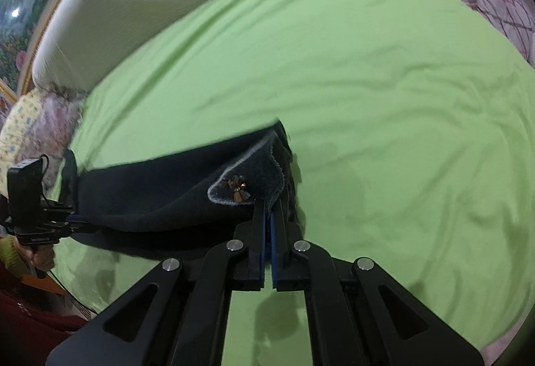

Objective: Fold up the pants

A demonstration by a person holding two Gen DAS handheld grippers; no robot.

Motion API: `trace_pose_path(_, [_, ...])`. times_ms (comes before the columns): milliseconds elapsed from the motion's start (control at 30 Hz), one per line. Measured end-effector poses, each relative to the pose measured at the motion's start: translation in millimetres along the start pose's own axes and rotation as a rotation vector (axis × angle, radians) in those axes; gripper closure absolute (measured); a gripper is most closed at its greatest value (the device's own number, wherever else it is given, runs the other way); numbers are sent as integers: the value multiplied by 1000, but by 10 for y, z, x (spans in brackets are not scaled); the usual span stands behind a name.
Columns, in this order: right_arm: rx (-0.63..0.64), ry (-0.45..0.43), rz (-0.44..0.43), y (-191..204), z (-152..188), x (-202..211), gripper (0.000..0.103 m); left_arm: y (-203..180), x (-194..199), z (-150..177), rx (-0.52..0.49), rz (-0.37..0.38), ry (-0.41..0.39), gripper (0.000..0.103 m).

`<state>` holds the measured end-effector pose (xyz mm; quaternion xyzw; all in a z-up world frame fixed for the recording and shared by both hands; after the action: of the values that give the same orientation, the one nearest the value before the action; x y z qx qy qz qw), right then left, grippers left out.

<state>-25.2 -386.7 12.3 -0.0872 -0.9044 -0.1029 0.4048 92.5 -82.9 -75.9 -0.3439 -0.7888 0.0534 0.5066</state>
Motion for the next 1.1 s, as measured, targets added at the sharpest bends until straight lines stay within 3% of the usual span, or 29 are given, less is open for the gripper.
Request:
trace_pose_path(133, [-35,31,55,-87,97,-73,98,12,-95,68,24,-21,23,91])
trace_pose_path(167, [-34,33,74,-91,98,-65,95,7,-116,72,29,-32,33,83])
trace_pose_path(200, [-36,36,102,-107,97,-43,84,-1,-140,88,44,-37,48,76])
trace_pose_path(233, [-39,30,126,-127,91,-9,69,-8,-149,113,65,-29,56,74])
trace_pose_path(300, [-62,-2,162,-170,68,94,57,51,-86,218,91,-42,48,68])
trace_pose_path(467, [-102,-122,147,1,-78,398,57,161,142,231,180,-82,-14,60])
trace_pose_path(633, [-54,-158,10,607,-153,324,57,487,518,196,342,-170,-100,50])
trace_pose_path(833, [40,-32,-220,1521,73,-141,57,1031,968,161,575,-273,-151,46])
trace_pose_path(1100, [206,116,-404,2539,439,-615,57,1737,1343,-55,755,-439,-137,41])
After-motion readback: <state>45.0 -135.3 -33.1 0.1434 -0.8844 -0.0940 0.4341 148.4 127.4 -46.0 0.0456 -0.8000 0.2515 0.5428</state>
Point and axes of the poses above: each gripper's, at about its wrist camera, not at the fingertips, and x roughly against the way its jaws point, y to its left, z to its underside, the point moved 8 cm from there along -x, roughly the way its jaws point, and after that the axes turned 12 degrees about -y, right-handed, at the moved point
